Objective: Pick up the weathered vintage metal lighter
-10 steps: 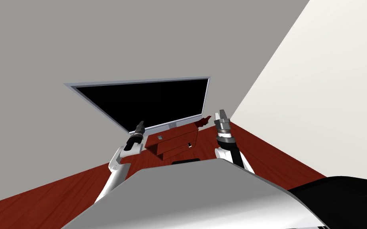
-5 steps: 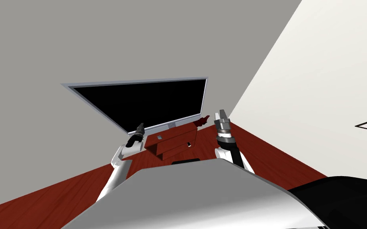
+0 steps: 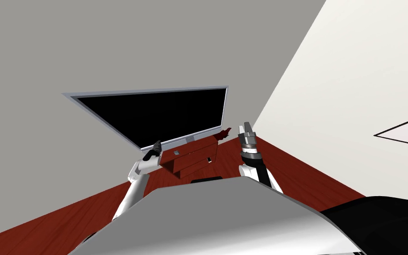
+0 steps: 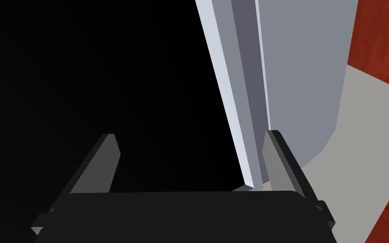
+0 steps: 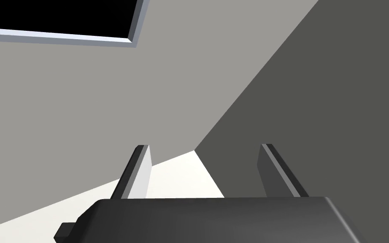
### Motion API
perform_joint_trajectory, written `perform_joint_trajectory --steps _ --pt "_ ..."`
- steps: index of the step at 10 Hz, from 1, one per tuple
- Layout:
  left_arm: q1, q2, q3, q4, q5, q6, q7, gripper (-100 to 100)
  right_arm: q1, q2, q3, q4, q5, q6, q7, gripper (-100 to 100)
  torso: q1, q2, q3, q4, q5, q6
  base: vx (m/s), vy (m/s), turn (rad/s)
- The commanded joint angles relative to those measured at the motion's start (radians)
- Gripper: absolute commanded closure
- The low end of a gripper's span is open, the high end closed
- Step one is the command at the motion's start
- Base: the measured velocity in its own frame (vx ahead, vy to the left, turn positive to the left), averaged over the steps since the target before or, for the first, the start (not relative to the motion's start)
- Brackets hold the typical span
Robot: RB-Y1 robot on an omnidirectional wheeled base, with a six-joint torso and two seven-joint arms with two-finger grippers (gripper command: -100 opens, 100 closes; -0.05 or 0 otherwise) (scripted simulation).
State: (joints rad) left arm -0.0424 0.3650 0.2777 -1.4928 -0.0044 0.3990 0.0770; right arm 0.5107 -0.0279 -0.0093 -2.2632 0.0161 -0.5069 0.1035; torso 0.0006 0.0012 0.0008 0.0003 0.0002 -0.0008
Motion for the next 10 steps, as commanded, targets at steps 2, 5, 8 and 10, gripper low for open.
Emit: perform_joint_trajectory --steps 2,5,8,10 --pt "-0.040 -0.012 0.011 0.073 0.020 0.072 -0.002 -100 0.000 0.000 0.000 0.000 0.000 0.000 0.000 0 0.000 0.000 0.000 0.000 0.000 0.000 -0.023 0.004 -0.057" --pt "-0.076 -0.031 0.019 0.138 0.036 0.133 -0.004 -100 0.000 0.000 0.000 0.000 0.000 0.000 0.000 0 -0.001 -0.001 -0.001 0.000 0.000 0.000 -0.016 -0.002 -0.042" --pt "-0.108 -0.053 0.024 0.198 0.051 0.180 -0.005 -100 0.000 0.000 0.000 0.000 0.000 0.000 0.000 0 -0.001 -0.001 -0.001 0.000 0.000 0.000 -0.009 -0.003 -0.043" --pt "-0.134 -0.076 0.027 0.249 0.065 0.220 -0.007 -100 0.000 0.000 0.000 0.000 0.000 0.000 0.000 0 -0.001 -0.002 -0.001 0.000 0.000 0.000 -0.004 -0.006 -0.055"
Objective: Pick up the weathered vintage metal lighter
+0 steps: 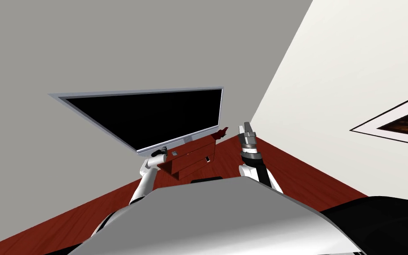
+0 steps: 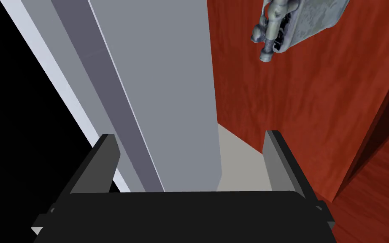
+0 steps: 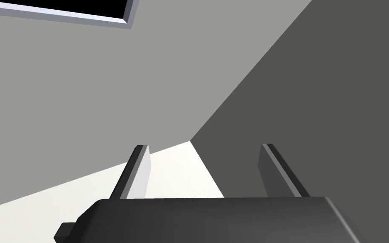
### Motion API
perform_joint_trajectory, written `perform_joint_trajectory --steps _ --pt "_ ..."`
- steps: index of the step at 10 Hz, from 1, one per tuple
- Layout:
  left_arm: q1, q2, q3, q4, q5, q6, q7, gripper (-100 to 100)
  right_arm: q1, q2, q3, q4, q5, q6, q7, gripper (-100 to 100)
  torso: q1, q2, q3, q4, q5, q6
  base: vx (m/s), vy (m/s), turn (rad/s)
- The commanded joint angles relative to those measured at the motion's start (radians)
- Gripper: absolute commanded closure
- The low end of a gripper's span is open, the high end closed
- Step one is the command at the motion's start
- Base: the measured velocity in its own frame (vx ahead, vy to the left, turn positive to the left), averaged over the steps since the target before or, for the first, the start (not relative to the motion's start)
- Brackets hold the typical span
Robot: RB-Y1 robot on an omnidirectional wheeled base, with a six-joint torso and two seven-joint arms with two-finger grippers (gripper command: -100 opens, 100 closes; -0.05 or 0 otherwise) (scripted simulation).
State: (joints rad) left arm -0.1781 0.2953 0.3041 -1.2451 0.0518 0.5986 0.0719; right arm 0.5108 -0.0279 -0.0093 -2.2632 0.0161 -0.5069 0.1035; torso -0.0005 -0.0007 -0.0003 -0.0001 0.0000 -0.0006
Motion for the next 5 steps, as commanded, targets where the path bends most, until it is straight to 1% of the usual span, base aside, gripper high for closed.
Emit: perform_joint_trajectory --steps 1,3,4,5 --pt "-0.010 -0.018 0.001 0.024 0.016 0.036 -0.002 -100 0.000 0.000 0.000 0.000 0.000 0.000 0.000 0 0.000 0.000 0.000 0.000 0.000 0.000 0.006 -0.009 -0.041" --pt "-0.029 -0.040 0.002 0.062 0.028 0.063 -0.003 -100 0.000 0.000 0.000 0.000 0.000 0.000 0.000 0 0.000 -0.001 0.000 0.000 0.000 0.000 0.017 -0.008 -0.042" --pt "-0.041 -0.058 0.002 0.091 0.036 0.082 -0.004 -100 0.000 0.000 0.000 0.000 0.000 0.000 0.000 0 0.000 -0.001 -0.001 0.000 0.000 0.000 0.042 -0.006 -0.055" --pt "-0.043 -0.073 0.001 0.111 0.042 0.094 -0.005 -100 0.000 0.000 0.000 0.000 0.000 0.000 0.000 0 0.000 -0.002 -0.001 0.000 0.000 0.000 0.042 -0.006 -0.048"
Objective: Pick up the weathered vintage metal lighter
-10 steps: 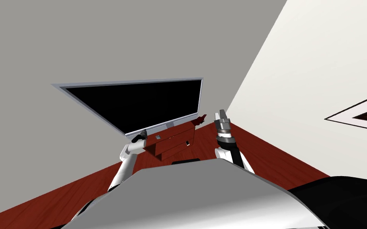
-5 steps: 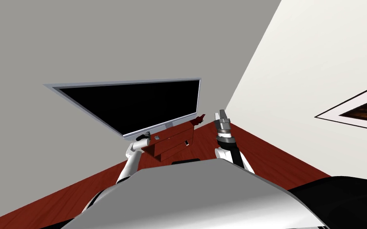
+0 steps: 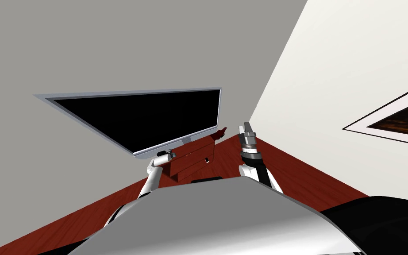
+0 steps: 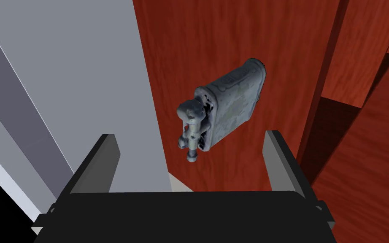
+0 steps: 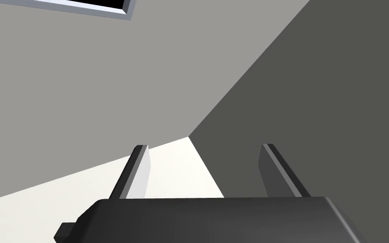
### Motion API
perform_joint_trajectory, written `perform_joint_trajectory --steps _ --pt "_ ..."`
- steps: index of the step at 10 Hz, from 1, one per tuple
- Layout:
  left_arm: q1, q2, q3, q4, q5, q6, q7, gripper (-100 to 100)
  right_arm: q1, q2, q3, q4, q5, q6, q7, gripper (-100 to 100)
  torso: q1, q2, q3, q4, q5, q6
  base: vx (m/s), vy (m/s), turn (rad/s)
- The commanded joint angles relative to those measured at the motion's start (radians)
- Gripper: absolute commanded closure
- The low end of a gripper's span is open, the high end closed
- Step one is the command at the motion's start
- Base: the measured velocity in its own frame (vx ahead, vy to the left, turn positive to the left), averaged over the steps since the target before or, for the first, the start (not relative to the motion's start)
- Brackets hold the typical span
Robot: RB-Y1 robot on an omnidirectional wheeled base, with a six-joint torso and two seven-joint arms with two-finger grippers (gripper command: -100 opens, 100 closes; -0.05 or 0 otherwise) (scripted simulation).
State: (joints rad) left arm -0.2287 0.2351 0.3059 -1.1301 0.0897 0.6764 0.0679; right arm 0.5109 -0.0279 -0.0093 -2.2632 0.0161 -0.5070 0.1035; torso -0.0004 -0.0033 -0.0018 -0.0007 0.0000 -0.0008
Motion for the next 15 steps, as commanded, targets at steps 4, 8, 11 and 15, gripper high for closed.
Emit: perform_joint_trajectory --steps 4,8,11,15 --pt "-0.006 0.001 0.002 0.047 -0.001 -0.036 0.005 -100 0.000 0.000 0.000 0.000 0.000 0.000 0.000 0 0.001 0.002 0.001 0.000 0.000 0.000 0.019 0.007 -0.024" --pt "-0.009 0.002 0.003 0.074 -0.003 -0.060 0.007 100 0.000 0.000 0.000 0.000 0.000 0.000 0.000 0 0.001 0.002 0.001 0.000 0.000 0.000 0.019 0.012 -0.018" --pt "-0.009 0.003 0.002 0.075 -0.003 -0.058 0.006 100 0.000 0.000 0.000 0.000 0.000 0.000 0.000 0 0.001 0.003 0.002 0.001 0.000 -0.001 0.000 0.000 0.000" --pt "-0.004 0.000 0.001 0.029 0.000 -0.021 0.003 100 0.000 0.000 0.000 0.000 0.000 0.000 0.000 0 0.000 0.005 0.004 0.002 0.000 -0.002 -0.014 -0.008 0.027"
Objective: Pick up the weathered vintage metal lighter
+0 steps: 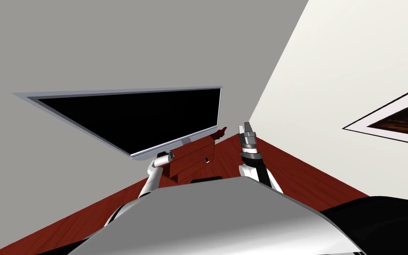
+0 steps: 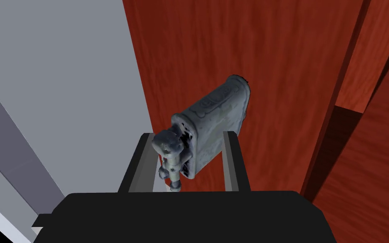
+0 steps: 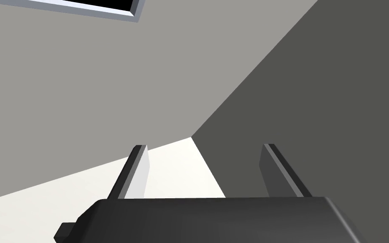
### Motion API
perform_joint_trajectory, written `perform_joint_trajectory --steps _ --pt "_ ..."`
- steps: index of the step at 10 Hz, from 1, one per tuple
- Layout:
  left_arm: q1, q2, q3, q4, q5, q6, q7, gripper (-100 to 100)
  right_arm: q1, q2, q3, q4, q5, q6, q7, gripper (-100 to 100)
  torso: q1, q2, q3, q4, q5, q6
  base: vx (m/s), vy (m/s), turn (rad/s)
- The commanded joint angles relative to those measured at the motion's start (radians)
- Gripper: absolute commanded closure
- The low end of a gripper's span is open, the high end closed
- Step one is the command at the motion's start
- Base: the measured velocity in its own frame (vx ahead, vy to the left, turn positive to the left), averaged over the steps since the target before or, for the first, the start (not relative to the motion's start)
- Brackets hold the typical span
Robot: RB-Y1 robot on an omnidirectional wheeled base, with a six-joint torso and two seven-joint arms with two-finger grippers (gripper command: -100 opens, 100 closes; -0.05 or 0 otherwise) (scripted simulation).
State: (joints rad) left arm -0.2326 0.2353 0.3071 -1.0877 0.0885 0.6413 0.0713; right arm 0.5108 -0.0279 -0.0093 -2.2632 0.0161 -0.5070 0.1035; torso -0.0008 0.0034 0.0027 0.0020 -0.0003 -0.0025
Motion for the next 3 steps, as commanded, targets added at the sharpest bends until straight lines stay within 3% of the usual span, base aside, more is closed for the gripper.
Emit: perform_joint_trajectory --steps 1,2,3 --pt "0.002 -0.001 -0.001 -0.030 0.002 0.029 -0.003 100 0.000 0.000 0.000 0.000 0.000 0.000 0.000 0 0.000 0.000 0.000 0.000 0.000 0.000 -0.040 -0.021 0.034" --pt "0.004 0.000 -0.001 -0.021 0.002 0.018 -0.002 100 0.000 0.000 0.000 0.000 0.000 0.000 0.000 0 0.000 0.001 0.001 0.000 0.000 0.000 -0.017 -0.009 0.006" --pt "0.004 0.000 -0.001 -0.024 0.003 0.022 -0.003 0 0.000 0.000 0.000 0.000 0.000 0.000 0.000 0 0.000 0.000 0.000 0.000 0.000 0.000 0.000 0.000 0.000"
